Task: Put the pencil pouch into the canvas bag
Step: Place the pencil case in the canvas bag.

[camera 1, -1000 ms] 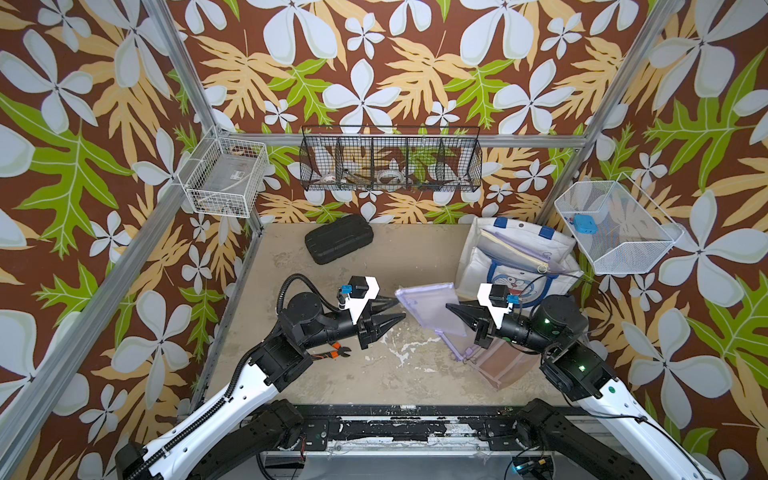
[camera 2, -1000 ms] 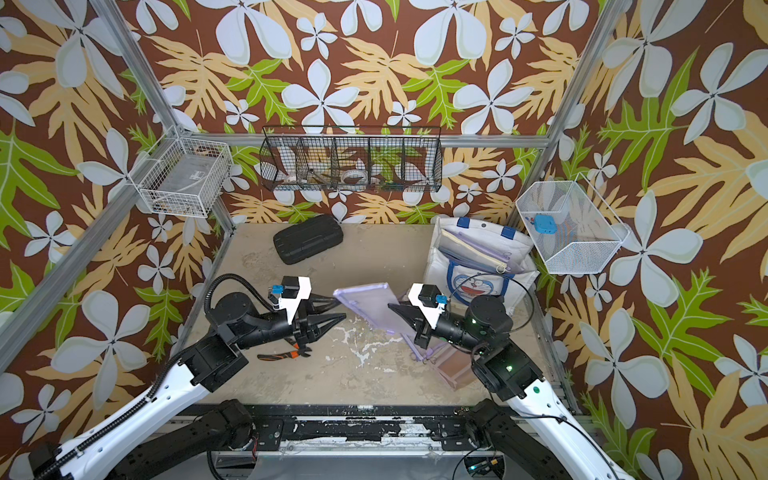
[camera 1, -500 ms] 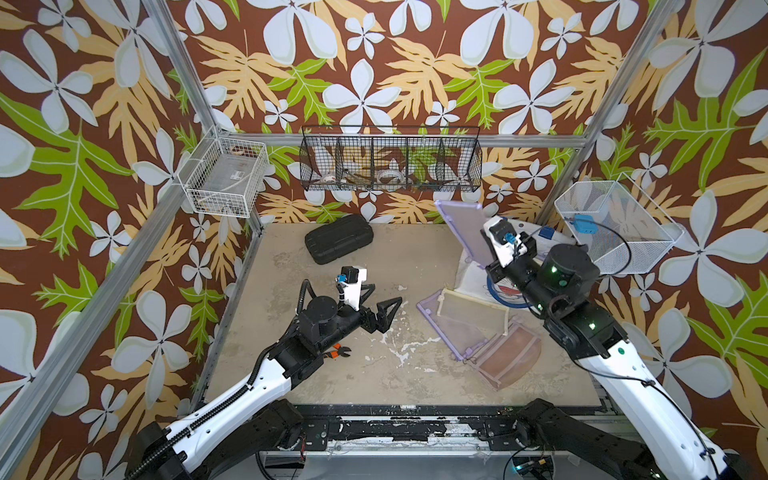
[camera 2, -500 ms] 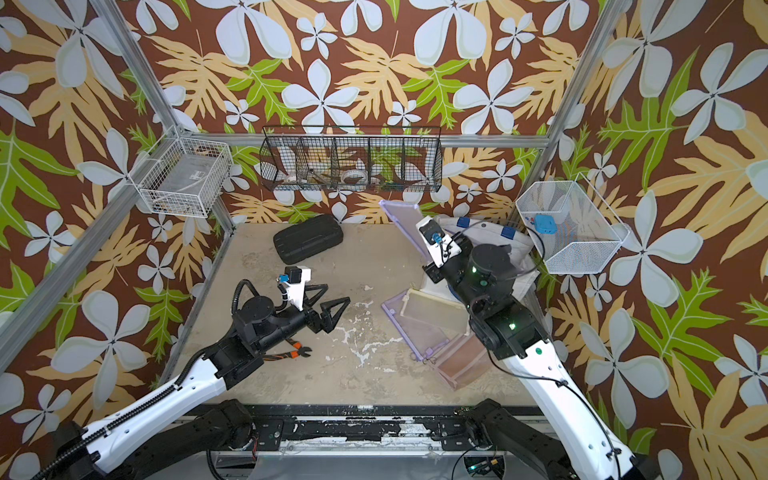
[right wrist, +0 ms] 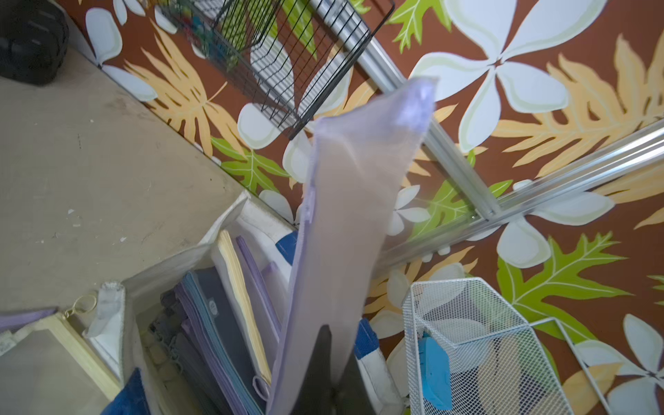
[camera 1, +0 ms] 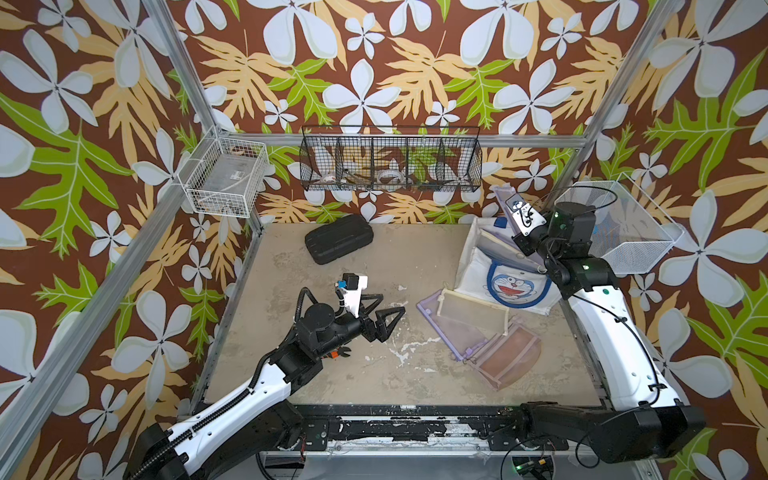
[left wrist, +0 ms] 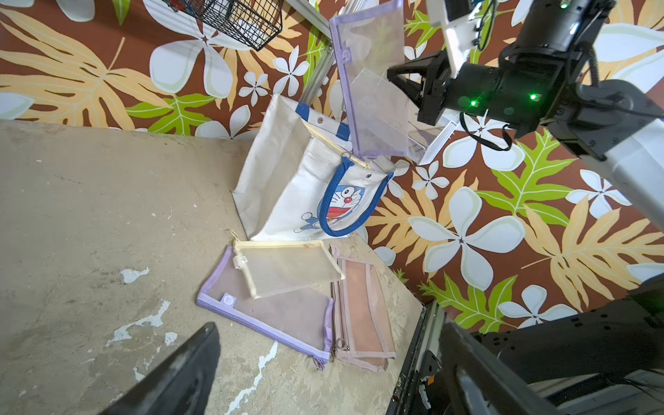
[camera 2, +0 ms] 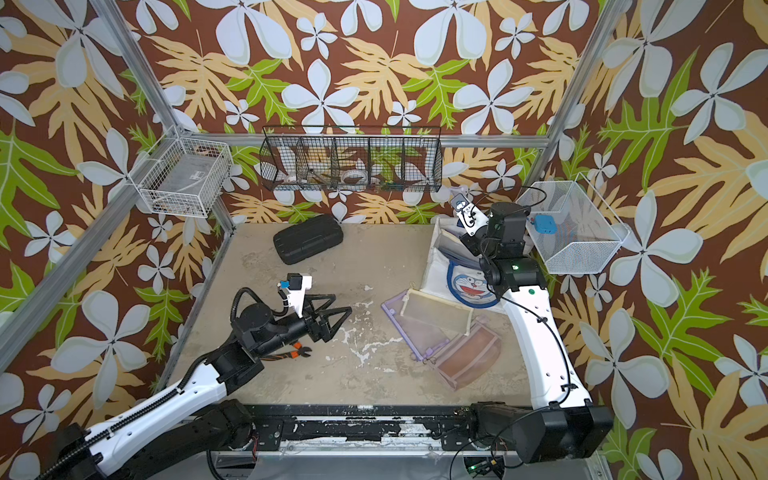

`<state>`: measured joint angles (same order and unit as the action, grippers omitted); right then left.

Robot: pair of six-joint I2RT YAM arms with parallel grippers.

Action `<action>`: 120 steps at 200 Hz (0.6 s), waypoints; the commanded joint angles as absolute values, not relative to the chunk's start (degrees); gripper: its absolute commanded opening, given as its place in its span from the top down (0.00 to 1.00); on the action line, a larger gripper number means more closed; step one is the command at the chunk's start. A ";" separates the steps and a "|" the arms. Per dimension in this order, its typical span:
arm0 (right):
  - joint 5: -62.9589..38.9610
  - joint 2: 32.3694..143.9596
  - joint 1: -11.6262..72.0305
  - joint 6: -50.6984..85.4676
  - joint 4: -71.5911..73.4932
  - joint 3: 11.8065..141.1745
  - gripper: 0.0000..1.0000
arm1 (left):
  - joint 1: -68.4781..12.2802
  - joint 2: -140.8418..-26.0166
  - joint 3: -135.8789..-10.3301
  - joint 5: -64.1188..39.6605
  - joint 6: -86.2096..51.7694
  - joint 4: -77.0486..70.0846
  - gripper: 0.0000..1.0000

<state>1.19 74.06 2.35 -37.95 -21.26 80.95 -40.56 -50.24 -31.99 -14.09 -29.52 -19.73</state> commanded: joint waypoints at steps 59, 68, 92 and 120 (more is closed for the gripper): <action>-0.02 75.47 0.35 -41.81 -22.33 74.60 1.00 | -40.43 -50.35 -31.21 -16.49 -30.87 -22.36 0.05; 0.33 75.91 0.10 -42.21 -22.67 74.54 1.00 | -40.43 -50.60 -31.35 -16.69 -30.96 -22.50 0.05; -0.79 76.39 -0.89 -41.63 -23.08 73.63 1.00 | -40.42 -50.93 -31.53 -16.71 -31.15 -22.75 0.05; -0.37 77.94 -2.25 -40.02 -24.04 72.86 1.00 | -40.43 -51.33 -31.51 -16.87 -31.33 -23.01 0.06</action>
<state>-0.43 77.12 -1.63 -41.17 -22.74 73.41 -40.56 -51.13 -31.31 -16.56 -31.16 -20.82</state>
